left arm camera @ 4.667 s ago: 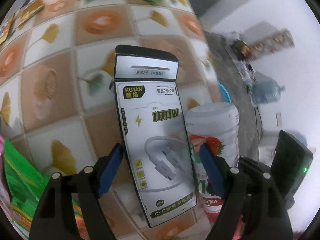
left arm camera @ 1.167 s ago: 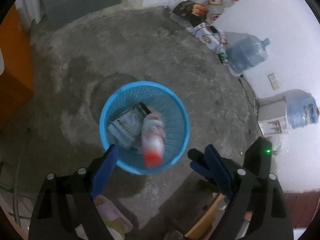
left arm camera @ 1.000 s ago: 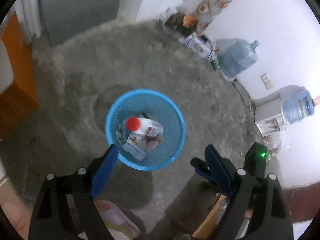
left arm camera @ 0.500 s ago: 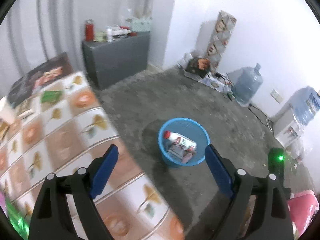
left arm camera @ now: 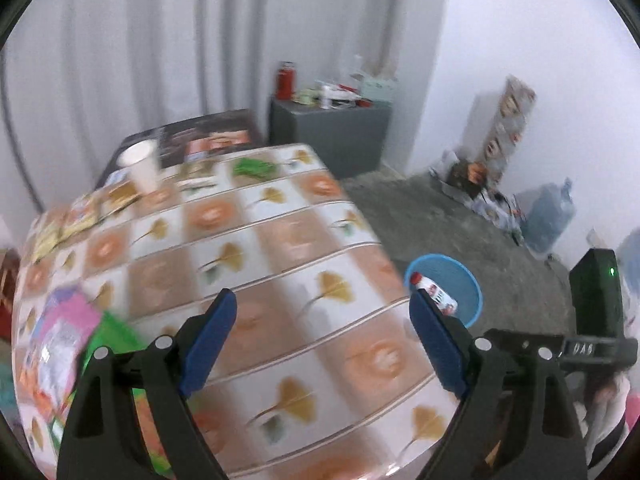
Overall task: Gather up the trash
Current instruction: 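Move both tools back to the table toward the snack bags, then grasp the green snack bag with the right tool while the left tool grasps the blue cracker bag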
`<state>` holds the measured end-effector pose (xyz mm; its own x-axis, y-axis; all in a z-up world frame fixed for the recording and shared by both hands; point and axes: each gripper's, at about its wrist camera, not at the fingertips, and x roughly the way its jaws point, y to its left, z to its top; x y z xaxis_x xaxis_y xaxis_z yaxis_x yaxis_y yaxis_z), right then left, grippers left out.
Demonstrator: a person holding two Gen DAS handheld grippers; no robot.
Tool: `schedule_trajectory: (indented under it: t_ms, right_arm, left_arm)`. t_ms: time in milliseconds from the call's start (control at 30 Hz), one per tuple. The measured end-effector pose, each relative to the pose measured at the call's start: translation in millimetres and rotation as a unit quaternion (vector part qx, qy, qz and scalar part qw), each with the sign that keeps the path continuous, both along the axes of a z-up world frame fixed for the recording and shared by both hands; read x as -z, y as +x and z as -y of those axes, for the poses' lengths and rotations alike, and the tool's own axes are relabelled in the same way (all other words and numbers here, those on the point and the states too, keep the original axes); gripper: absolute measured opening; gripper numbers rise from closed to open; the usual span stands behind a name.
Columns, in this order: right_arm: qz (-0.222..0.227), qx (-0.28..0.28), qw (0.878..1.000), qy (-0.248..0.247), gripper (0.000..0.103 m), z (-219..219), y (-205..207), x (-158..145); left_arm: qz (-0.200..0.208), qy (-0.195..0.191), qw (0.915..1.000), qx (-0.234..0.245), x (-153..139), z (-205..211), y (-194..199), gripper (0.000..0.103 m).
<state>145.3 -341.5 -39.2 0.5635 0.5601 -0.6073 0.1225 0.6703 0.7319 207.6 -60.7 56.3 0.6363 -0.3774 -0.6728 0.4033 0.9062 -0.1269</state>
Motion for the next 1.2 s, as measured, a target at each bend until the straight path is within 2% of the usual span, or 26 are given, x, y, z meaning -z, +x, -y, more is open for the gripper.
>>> schedule_trajectory:
  t_ms: [100,200,300,433,533,667,733,800,867,1000,1067,1200]
  right_arm:
    - [0.003,-0.045,0.999,0.005,0.072,-37.1,16.4,-6.1]
    - [-0.006,-0.09,0.996,0.017,0.072,-78.9,32.9,-5.6]
    - [-0.017,-0.122,0.992,0.025,0.072,-110.7,47.0,0.0]
    - [-0.042,-0.148,0.987,0.049,0.072,-142.0,63.1,11.7]
    - [-0.056,-0.164,0.983,0.062,0.072,-160.1,70.9,16.0]
    - [-0.079,-0.172,0.978,0.091,0.072,-178.4,78.9,25.5]
    - [-0.087,-0.178,0.975,0.104,0.072,-186.7,79.4,29.0]
    - [-0.092,-0.185,0.972,0.111,0.072,-195.7,79.0,30.8]
    - [-0.1,-0.192,0.969,0.117,0.072,-205.0,76.9,32.7]
    - [-0.106,-0.21,0.963,0.133,0.072,-222.4,70.8,34.7]
    - [-0.107,-0.217,0.96,0.139,0.072,-232.0,70.0,35.3]
    - [-0.106,-0.226,0.96,0.127,0.072,-257.3,72.7,33.7]
  left_arm:
    - [0.006,-0.021,0.9988,-0.043,6.4,-63.9,-12.6,0.086]
    - [0.011,-0.032,0.9937,-0.107,16.1,-135.1,-27.1,0.086]
    - [-0.001,-0.05,0.9826,-0.179,33.3,-203.5,-42.6,0.086]
    - [-0.046,-0.086,0.9607,-0.26,63.1,-273.0,-56.2,0.085]
    - [-0.069,-0.122,0.9475,-0.287,81.5,-301.1,-58.9,0.082]
    - [-0.099,-0.191,0.9273,-0.307,101.7,-327.8,-47.0,0.076]
    - [-0.111,-0.211,0.9161,-0.322,110.5,-338.1,-36.0,0.073]
    - [-0.111,-0.213,0.9102,-0.337,112.7,-345.3,-28.4,0.07]
    - [-0.093,-0.198,0.9156,-0.337,107.5,-351.4,-16.9,0.07]
    - [-0.065,-0.142,0.9373,-0.312,96.1,-361.1,21.9,0.072]
    - [-0.074,-0.106,0.9454,-0.299,99.0,-366.4,52.5,0.072]
    - [-0.121,-0.06,0.9485,-0.286,121.3,-367.3,87.6,0.072]
